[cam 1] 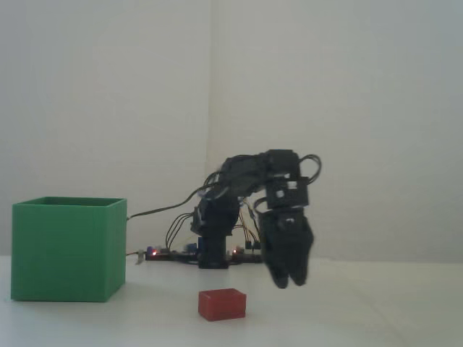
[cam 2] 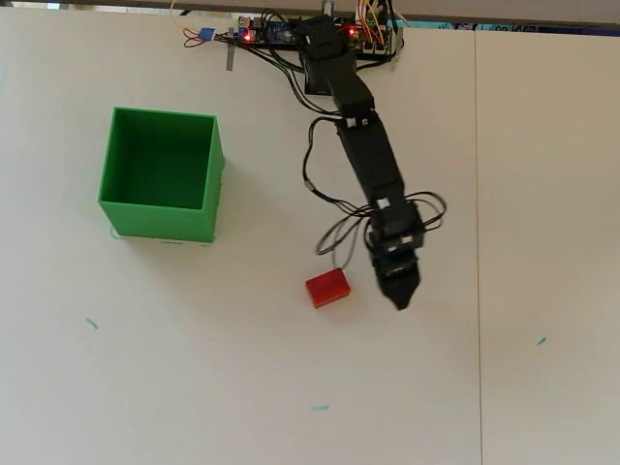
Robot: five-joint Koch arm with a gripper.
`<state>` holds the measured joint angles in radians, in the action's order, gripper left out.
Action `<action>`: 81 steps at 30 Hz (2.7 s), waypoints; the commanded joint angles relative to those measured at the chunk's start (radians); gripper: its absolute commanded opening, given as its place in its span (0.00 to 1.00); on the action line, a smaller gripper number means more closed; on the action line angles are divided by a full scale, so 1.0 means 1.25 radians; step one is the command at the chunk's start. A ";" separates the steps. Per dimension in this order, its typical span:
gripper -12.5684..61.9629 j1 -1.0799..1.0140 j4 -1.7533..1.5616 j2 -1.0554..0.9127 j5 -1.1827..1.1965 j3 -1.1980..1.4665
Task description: Grasp a red block and put it in the green bin.
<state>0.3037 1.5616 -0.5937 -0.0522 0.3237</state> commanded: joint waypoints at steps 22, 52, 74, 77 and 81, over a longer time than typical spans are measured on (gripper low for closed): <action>0.62 -0.067 0.010 -0.006 -0.137 -0.052; 0.62 -0.120 0.006 -0.004 -0.297 -0.063; 0.62 -0.090 0.017 -0.004 -0.331 -0.103; 0.62 -0.109 0.042 -0.004 -0.232 -0.119; 0.62 -0.112 0.049 -0.004 -0.185 -0.120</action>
<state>0.1641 1.6137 -0.5814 -0.3099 0.2516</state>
